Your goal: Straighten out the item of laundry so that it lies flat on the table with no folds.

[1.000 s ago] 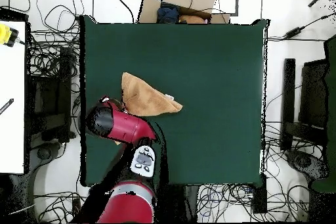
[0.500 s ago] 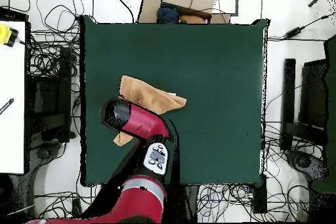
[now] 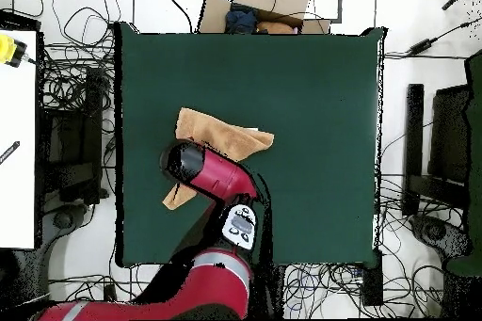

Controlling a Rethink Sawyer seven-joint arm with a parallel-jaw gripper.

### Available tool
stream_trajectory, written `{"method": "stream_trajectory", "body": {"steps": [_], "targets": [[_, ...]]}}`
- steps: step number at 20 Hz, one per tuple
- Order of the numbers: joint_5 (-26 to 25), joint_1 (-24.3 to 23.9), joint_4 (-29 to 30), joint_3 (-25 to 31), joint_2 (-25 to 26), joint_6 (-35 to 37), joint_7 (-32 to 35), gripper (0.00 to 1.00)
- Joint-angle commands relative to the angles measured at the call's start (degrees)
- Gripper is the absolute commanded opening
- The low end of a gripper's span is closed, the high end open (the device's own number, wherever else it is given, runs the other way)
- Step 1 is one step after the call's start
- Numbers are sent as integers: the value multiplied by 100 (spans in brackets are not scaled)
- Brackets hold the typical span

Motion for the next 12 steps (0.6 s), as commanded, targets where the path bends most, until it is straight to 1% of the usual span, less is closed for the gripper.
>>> {"method": "stream_trajectory", "body": {"steps": [1,3,10,12], "targets": [[-173,-157,-68,267,243,-120,731,0],[-212,-125,-157,192,244,77,703,0],[-280,-144,-236,145,242,195,621,0],[-330,-182,-202,125,149,292,553,0]]}}
